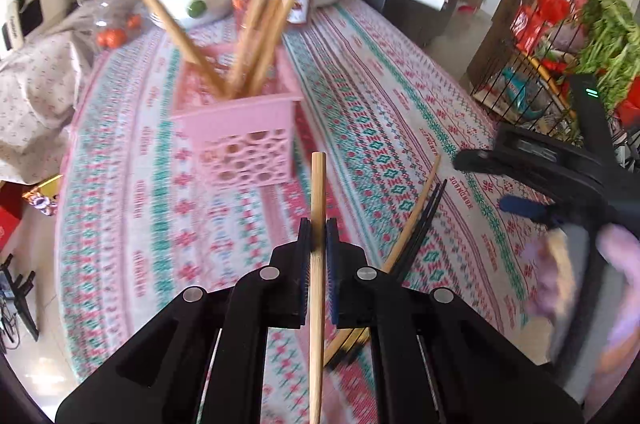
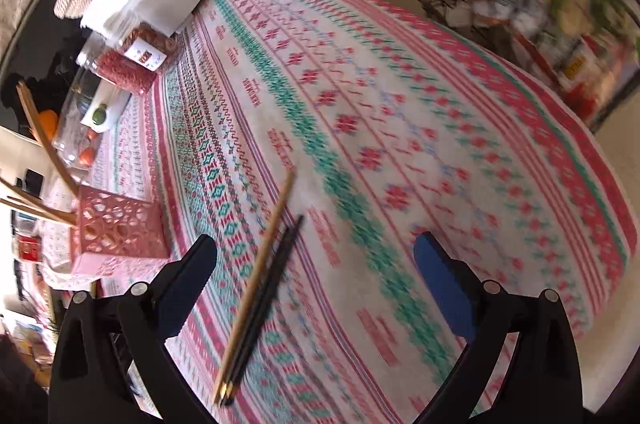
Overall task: Organize utensils
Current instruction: 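Grasp a wooden chopstick with the left tool and lift it upright, then hold the chopstick upright with the left tool while the right tool grasps another wooden chopstick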
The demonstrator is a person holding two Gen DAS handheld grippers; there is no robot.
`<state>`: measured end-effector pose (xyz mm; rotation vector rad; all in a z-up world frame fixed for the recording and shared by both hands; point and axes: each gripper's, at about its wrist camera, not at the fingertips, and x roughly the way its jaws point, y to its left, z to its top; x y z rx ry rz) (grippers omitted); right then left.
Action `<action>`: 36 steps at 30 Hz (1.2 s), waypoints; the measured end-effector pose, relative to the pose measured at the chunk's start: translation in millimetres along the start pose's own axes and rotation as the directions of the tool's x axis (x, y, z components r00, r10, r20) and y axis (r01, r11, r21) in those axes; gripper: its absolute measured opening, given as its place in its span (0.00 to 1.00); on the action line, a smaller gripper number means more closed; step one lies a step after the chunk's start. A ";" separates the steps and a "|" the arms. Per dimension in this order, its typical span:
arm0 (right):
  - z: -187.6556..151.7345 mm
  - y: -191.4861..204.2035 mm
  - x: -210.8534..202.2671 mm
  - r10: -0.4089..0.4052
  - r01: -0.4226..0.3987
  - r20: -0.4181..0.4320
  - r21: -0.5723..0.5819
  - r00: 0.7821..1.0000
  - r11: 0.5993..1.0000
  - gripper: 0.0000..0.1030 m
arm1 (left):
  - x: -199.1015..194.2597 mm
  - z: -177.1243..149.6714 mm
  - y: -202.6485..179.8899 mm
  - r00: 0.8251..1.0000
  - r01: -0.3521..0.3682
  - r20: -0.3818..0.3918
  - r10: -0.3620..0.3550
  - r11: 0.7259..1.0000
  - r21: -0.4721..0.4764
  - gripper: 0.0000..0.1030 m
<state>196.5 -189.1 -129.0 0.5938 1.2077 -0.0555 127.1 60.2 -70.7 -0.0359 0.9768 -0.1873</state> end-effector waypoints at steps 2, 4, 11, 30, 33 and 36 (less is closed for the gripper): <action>5.6 10.0 9.8 -0.035 0.036 0.035 -0.025 0.999 0.999 0.90 | -10.4 -4.0 7.4 1.000 0.004 0.030 -0.004 1.000 -0.023 0.07; 8.3 16.6 17.6 -0.067 0.070 0.056 -0.061 0.996 0.996 0.82 | -21.5 -5.5 16.7 0.998 0.025 0.062 -0.021 0.998 -0.053 0.06; 0.0 57.1 40.6 -0.249 0.288 0.172 -0.259 0.953 0.922 0.61 | -42.9 -7.8 32.3 0.993 0.070 0.100 -0.060 0.993 -0.096 0.06; -24.2 68.9 -35.7 0.208 -0.133 0.225 -0.307 0.952 0.942 0.07 | -73.1 -11.3 48.4 0.974 0.072 0.221 -0.041 0.988 -0.134 0.06; -32.9 66.1 -67.0 0.311 -0.218 0.249 -0.340 0.917 0.915 0.04 | -85.8 -13.6 43.5 0.967 0.045 0.253 -0.015 0.993 -0.112 0.06; -43.9 65.9 -96.4 0.376 -0.257 0.269 -0.391 0.887 0.884 0.03 | -100.3 -18.2 42.1 0.957 0.039 0.290 -0.006 0.993 -0.110 0.06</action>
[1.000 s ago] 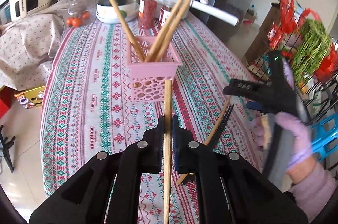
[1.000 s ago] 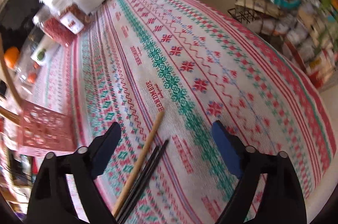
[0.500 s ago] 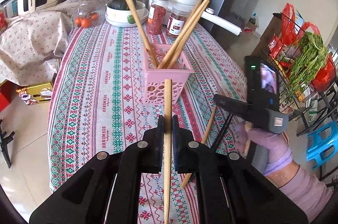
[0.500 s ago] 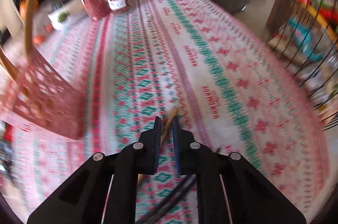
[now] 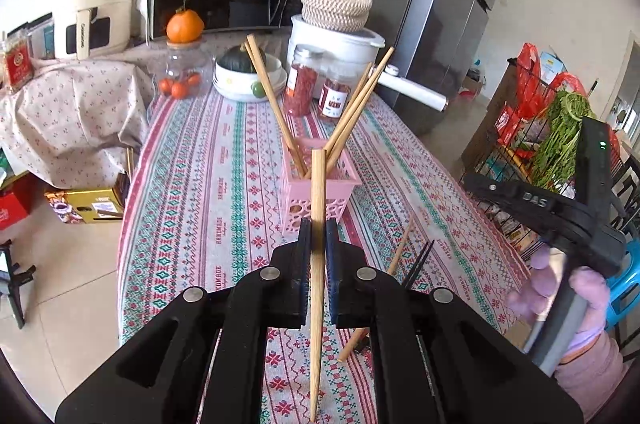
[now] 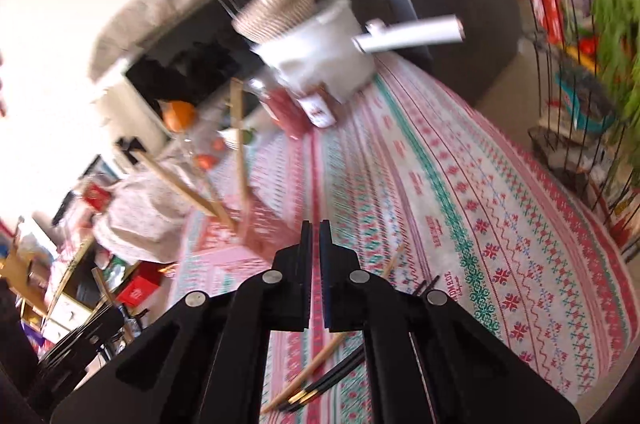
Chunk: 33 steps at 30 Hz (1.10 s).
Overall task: Organize utensils
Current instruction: 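Hold the chopstick upright with the left tool while the right tool grasps another wooden chopstick, then insert both held chopsticks into the pink holder and open both tools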
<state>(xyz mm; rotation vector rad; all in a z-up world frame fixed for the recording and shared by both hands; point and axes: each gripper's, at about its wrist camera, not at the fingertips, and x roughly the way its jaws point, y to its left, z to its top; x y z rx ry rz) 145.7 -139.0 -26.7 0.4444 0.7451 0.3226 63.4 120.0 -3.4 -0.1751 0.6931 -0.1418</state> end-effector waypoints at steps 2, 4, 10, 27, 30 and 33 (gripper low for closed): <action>0.6 4.2 -14.1 0.022 -0.022 0.011 -0.031 1.000 0.999 0.02 | -7.3 -3.0 1.9 1.000 0.001 0.013 -0.001 1.000 -0.013 0.06; -0.6 1.8 -18.2 0.028 -0.028 -0.023 -0.010 0.999 1.000 0.06 | -9.9 -7.2 4.5 1.000 0.002 0.010 -0.001 1.000 -0.031 0.06; 5.7 -45.2 48.3 -0.165 0.210 -0.257 0.158 0.952 0.965 0.44 | -6.3 -6.7 0.1 1.000 0.006 0.006 -0.005 0.999 -0.043 0.06; -37.3 1.7 149.2 -0.431 0.414 -0.303 -0.121 0.850 0.902 0.10 | -9.4 -0.3 25.0 1.000 0.018 0.007 -0.017 0.995 -0.094 0.06; -35.0 -6.8 120.3 -0.300 0.304 -0.275 -0.028 0.913 0.952 0.10 | -12.9 -0.6 26.2 0.999 0.029 0.020 -0.027 0.994 -0.104 0.06; -33.0 -2.9 73.1 -0.183 0.187 -0.199 0.001 0.963 0.982 0.10 | -20.3 0.7 23.8 0.998 0.040 0.049 -0.035 0.994 -0.098 0.06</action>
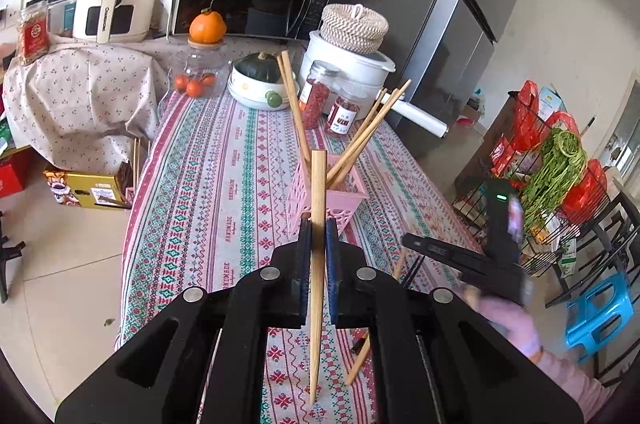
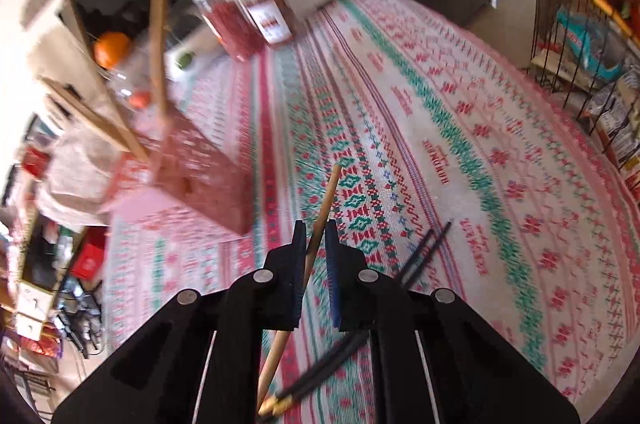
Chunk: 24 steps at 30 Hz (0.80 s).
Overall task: Organize utensils
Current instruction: 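Insert both held chopsticks into the pink holder and open both tools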
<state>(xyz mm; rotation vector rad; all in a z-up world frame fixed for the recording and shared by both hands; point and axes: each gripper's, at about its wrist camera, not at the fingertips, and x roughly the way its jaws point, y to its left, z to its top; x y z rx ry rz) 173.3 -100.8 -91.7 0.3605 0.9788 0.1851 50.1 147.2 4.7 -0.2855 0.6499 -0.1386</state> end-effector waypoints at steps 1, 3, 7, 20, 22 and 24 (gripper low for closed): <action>-3.3 -0.8 -16.5 0.025 -0.024 0.029 -0.014 0.999 1.000 0.10 | -3.6 0.3 -2.4 1.000 0.004 0.013 -0.004 1.000 0.004 0.06; -5.7 0.0 -41.5 0.067 -0.065 0.073 -0.032 0.995 0.997 0.09 | -8.0 1.2 -5.4 1.000 0.008 0.028 -0.009 1.000 0.008 0.06; -12.1 5.6 -96.4 0.163 -0.154 0.149 -0.071 0.975 0.986 0.06 | -20.9 4.3 -13.7 0.998 0.010 0.065 -0.011 1.000 0.019 0.06; 8.4 6.0 -184.4 0.214 -0.192 0.287 -0.104 0.934 0.976 0.06 | -32.3 41.2 -26.7 0.989 -0.041 0.143 0.040 0.999 0.006 0.06; 19.5 5.5 -188.8 0.220 -0.204 0.302 -0.083 0.927 0.975 0.06 | -35.0 57.9 -32.2 0.984 -0.047 0.174 0.045 0.999 0.008 0.06; 32.9 5.0 -192.6 0.226 -0.218 0.325 -0.061 0.918 0.974 0.06 | -36.3 72.1 -37.2 0.977 -0.057 0.204 0.054 0.998 0.011 0.06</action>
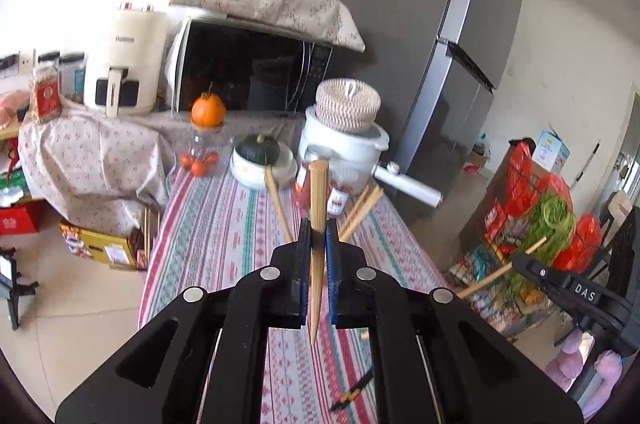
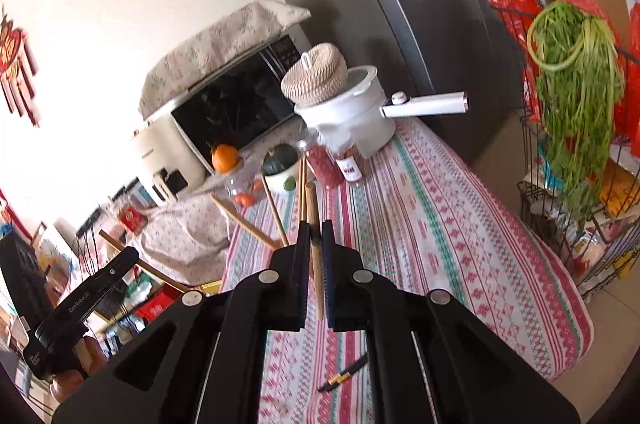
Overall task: Organize utensils
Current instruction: 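Insert both held chopsticks into the pink holder and open both tools, then move both open tools to the two black chopsticks on the table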
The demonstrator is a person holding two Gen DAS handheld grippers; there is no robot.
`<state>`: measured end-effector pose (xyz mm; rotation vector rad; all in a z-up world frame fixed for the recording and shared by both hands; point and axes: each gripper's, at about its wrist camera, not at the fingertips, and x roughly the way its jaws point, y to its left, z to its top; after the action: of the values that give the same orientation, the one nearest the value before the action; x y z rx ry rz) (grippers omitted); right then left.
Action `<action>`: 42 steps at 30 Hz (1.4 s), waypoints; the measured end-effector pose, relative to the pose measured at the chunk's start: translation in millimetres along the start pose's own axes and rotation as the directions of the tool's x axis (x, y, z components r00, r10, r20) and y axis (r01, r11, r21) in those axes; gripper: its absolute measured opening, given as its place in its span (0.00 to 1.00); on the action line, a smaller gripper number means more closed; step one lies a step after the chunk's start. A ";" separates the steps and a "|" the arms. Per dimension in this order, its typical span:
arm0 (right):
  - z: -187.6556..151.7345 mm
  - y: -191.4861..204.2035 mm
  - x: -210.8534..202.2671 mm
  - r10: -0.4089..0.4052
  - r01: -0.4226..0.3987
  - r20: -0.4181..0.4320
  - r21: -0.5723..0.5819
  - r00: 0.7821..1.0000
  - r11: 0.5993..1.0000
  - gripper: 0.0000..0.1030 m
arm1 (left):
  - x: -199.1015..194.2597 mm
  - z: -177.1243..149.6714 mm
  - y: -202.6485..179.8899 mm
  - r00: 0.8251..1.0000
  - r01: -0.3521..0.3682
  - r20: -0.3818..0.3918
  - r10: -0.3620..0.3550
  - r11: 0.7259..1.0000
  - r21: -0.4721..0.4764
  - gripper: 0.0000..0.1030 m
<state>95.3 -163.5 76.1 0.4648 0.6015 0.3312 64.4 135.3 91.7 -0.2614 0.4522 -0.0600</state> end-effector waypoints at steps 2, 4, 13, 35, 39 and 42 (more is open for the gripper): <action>13.0 0.3 0.4 0.009 -0.010 0.018 0.016 1.000 1.000 0.06 | 5.4 15.6 -5.7 1.000 -0.011 0.026 0.011 1.000 0.007 0.06; 22.7 1.4 2.7 0.017 -0.018 0.033 0.025 0.999 1.000 0.06 | 12.6 27.4 -10.3 0.999 -0.028 0.047 0.027 0.999 0.016 0.06; 51.3 15.5 17.5 0.025 -0.026 0.078 0.006 0.997 1.000 0.06 | 76.0 35.0 -20.0 0.994 -0.106 0.018 0.105 0.993 0.050 0.08; 49.9 58.1 100.9 -0.033 0.041 0.104 -0.068 0.994 0.997 0.06 | 31.3 9.5 44.3 0.997 -0.075 0.016 0.079 0.983 -0.166 0.49; 42.7 60.7 118.5 -0.028 0.033 0.069 -0.085 0.997 0.996 0.14 | 40.7 4.4 49.2 0.997 -0.075 -0.018 0.073 0.978 -0.193 0.49; 32.7 54.6 112.5 -0.022 0.028 0.071 -0.082 0.997 0.996 0.39 | 45.7 0.0 46.4 0.998 -0.066 -0.035 0.061 0.980 -0.189 0.49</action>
<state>193.7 -79.8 75.6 0.3868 0.5225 0.3133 105.4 174.8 60.1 -0.4344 0.4956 0.0423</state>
